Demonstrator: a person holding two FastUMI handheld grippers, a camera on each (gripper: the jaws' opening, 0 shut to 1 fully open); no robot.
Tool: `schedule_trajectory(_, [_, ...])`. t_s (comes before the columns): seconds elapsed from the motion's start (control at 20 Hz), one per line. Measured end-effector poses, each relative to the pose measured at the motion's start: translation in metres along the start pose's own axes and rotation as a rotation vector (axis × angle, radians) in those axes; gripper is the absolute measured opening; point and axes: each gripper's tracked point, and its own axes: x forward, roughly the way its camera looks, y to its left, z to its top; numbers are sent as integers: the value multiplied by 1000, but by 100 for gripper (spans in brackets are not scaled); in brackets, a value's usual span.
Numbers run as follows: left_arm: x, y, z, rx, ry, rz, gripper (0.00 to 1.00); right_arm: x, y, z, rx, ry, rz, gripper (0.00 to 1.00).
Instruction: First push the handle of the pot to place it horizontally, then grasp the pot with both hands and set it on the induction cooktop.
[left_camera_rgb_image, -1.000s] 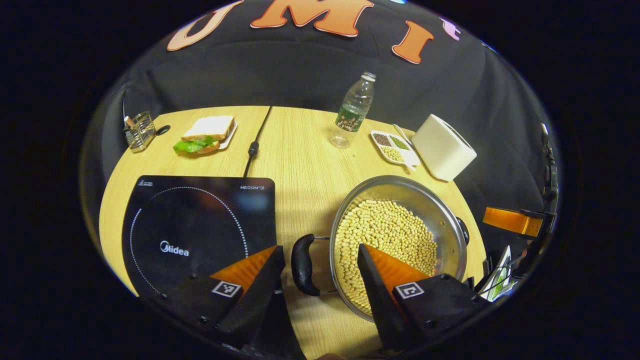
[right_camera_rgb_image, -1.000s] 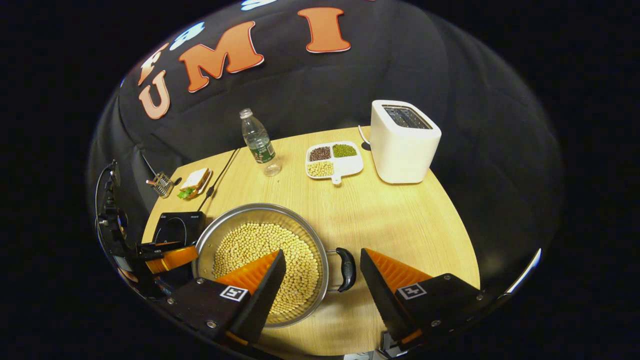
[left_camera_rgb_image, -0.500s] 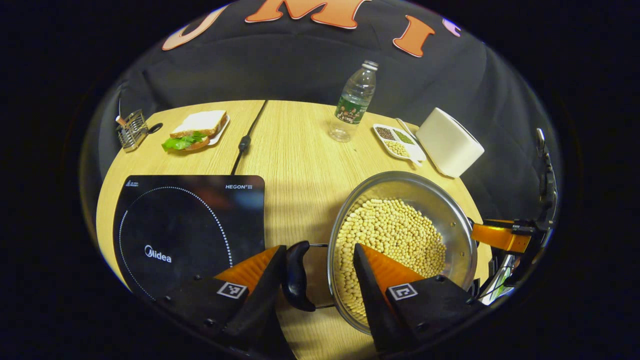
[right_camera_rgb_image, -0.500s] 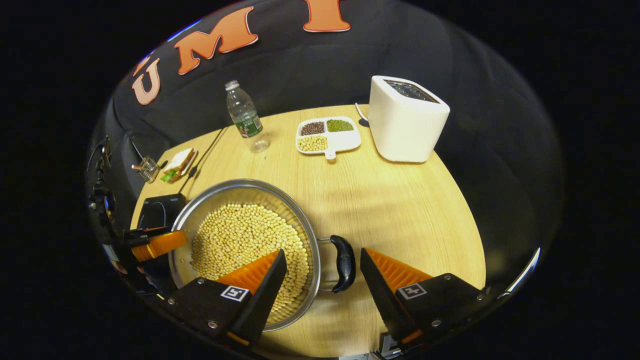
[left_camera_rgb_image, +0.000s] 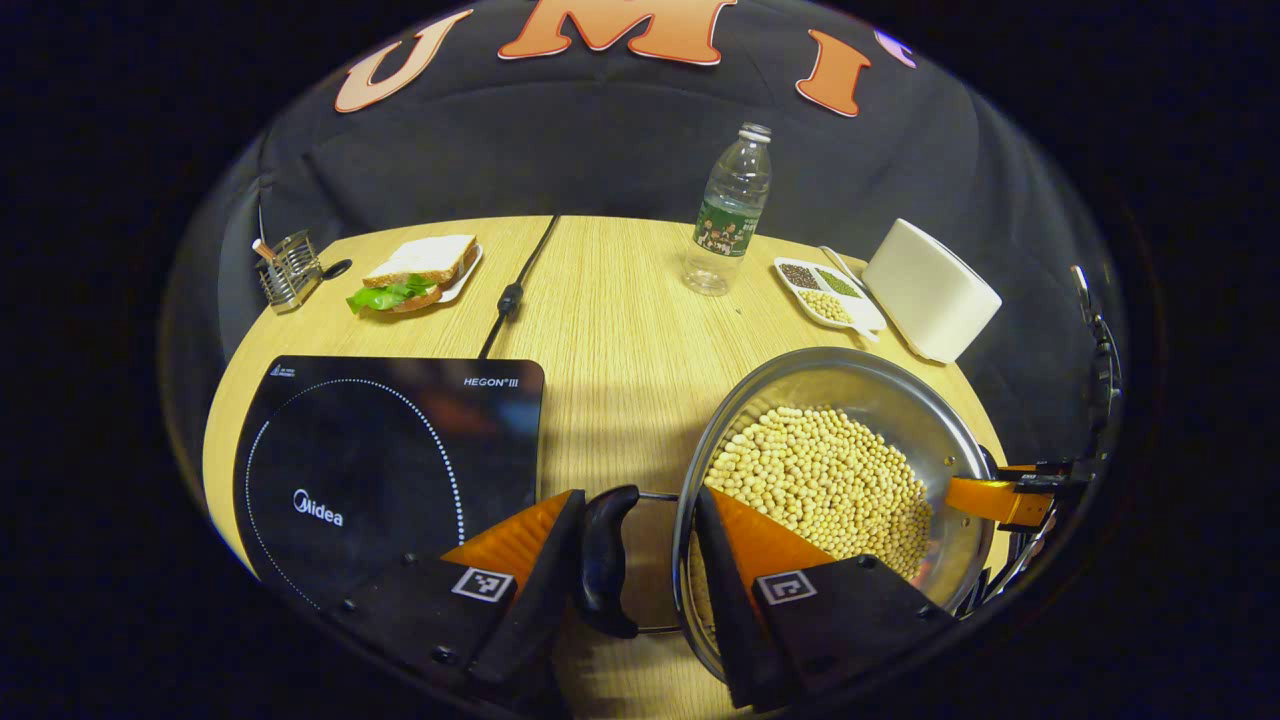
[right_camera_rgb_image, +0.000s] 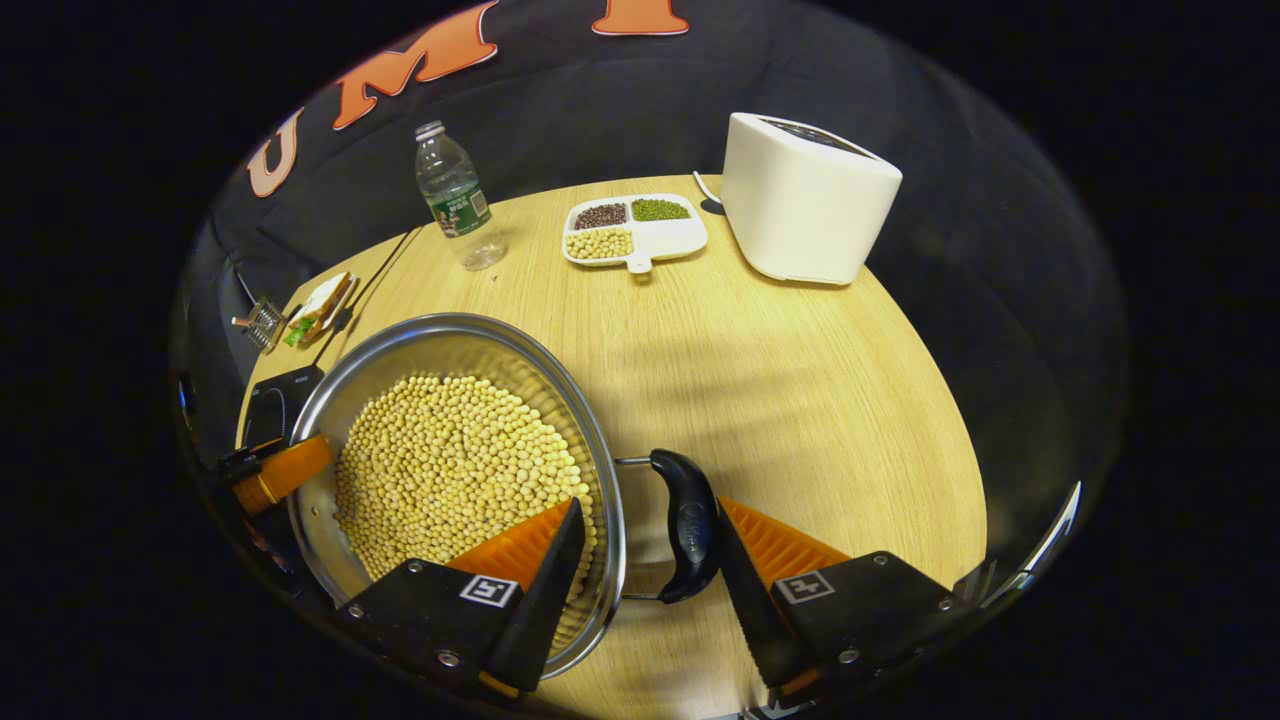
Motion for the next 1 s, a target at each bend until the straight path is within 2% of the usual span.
schedule_trajectory(0.05, [0, 0, 1, 11, -8, 6, 78, 3, -2, -2, 6, 0, -6, 74])
schedule_trajectory(0.2, [1, 0, 5, 43, -39, 22, 74, 2, -3, 0, 45, -20, 19, 66])
schedule_trajectory(0.45, [-4, 2, 8, 63, -41, 57, 71, -2, 3, -6, 61, -29, 7, 56])
schedule_trajectory(0.6, [-16, 7, 20, 58, -77, 70, 71, -28, 11, -10, 75, -57, 35, 53])
schedule_trajectory(0.7, [-28, 13, 32, 66, -125, 85, 71, -47, 18, 1, 56, -87, 46, 52])
schedule_trajectory(0.75, [-40, 18, 38, 63, -143, 90, 70, -54, 23, 11, 42, -114, 52, 48])
schedule_trajectory(0.8, [-51, 24, 45, 52, -164, 95, 71, -62, 30, 21, 31, -145, 59, 52])
schedule_trajectory(1.0, [-89, 57, 79, 81, -256, 147, 70, -89, 64, 53, -14, -203, 98, 52])
